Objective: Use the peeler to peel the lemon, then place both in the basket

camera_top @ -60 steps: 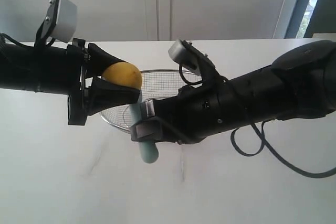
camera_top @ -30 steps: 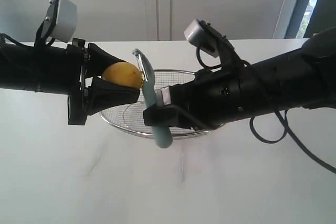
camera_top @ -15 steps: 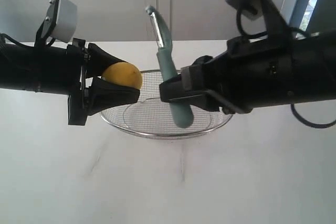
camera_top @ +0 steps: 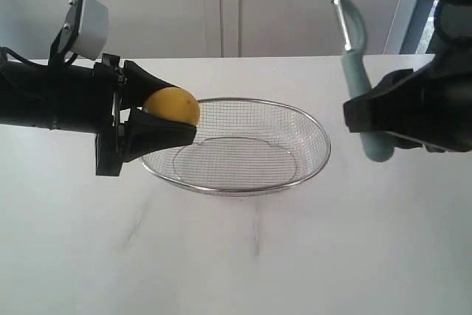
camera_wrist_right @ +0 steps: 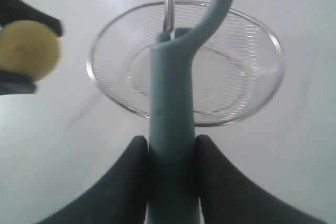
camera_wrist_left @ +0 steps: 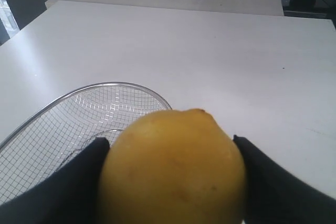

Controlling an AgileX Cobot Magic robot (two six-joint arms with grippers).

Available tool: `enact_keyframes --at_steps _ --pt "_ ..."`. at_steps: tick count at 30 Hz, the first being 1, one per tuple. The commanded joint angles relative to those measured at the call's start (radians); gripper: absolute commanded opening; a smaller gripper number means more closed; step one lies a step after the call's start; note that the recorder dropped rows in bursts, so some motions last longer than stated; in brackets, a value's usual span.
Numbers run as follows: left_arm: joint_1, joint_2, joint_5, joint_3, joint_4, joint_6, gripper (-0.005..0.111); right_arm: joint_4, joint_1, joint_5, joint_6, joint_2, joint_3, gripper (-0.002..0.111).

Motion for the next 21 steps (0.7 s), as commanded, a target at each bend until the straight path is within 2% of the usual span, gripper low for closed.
enact_keyframes --at_steps 1,8,12,15,21 --pt "-0.002 -0.008 0.024 0.004 -0.023 0.054 0.0 -0.243 -0.006 -0.022 0.189 0.05 0.048 0.0" --pt "-0.002 -0.008 0.024 0.004 -0.023 0.054 0.0 -0.256 -0.006 -0.132 0.2 0.232 0.109 0.0" --pt "-0.002 -0.008 0.024 0.004 -0.023 0.054 0.0 -0.18 -0.006 -0.22 0.165 0.355 0.109 0.0" --pt "-0.002 -0.008 0.024 0.004 -0.023 0.054 0.0 -0.032 -0.006 -0.236 0.029 0.435 0.101 0.0" --pt "-0.002 -0.008 0.022 0.004 -0.023 0.056 0.0 0.517 -0.006 -0.223 -0.453 0.536 0.094 0.0"
